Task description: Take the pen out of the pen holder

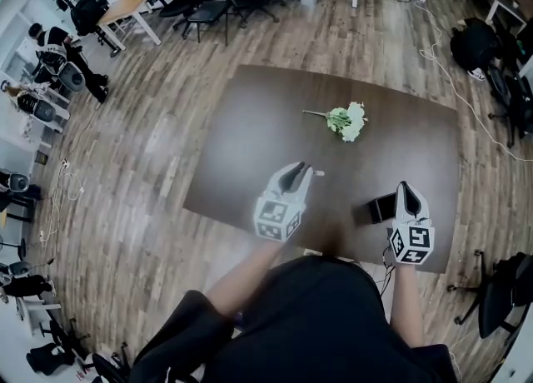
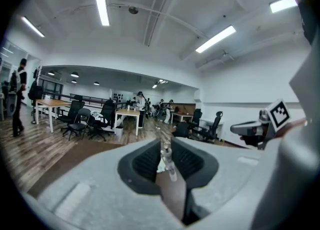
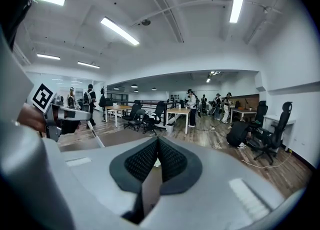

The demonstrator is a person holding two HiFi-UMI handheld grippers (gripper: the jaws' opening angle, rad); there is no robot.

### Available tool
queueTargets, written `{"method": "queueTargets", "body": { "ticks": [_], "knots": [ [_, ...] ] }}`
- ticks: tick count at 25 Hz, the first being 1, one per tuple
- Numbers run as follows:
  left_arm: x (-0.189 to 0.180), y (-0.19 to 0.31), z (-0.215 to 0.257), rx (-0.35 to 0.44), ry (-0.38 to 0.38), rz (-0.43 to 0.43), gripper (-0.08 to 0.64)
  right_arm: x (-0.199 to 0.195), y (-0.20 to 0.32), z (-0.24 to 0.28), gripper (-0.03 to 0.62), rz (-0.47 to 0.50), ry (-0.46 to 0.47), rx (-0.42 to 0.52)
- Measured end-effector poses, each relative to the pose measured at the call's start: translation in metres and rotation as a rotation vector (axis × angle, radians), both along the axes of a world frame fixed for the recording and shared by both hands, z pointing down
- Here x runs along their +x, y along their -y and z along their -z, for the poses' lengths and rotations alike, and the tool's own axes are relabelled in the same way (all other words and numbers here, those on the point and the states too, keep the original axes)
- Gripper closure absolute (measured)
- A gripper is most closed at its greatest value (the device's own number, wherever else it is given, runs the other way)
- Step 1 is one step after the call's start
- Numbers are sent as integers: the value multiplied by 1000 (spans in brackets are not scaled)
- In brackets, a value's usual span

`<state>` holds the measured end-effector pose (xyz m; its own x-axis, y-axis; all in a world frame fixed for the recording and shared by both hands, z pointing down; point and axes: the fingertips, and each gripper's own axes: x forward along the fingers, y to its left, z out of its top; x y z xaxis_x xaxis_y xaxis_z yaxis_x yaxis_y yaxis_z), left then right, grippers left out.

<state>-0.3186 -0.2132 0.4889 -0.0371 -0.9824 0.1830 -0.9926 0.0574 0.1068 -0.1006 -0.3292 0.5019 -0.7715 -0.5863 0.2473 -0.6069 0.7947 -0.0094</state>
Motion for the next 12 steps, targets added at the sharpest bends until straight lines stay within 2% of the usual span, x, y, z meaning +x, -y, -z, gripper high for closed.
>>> {"method": "queueTargets", "body": {
  "ticks": [12],
  "knots": [
    [-16,-2,-4,0,-9,-28,494,-21,-8,0,591,-9,-9,19]
  ]
}}
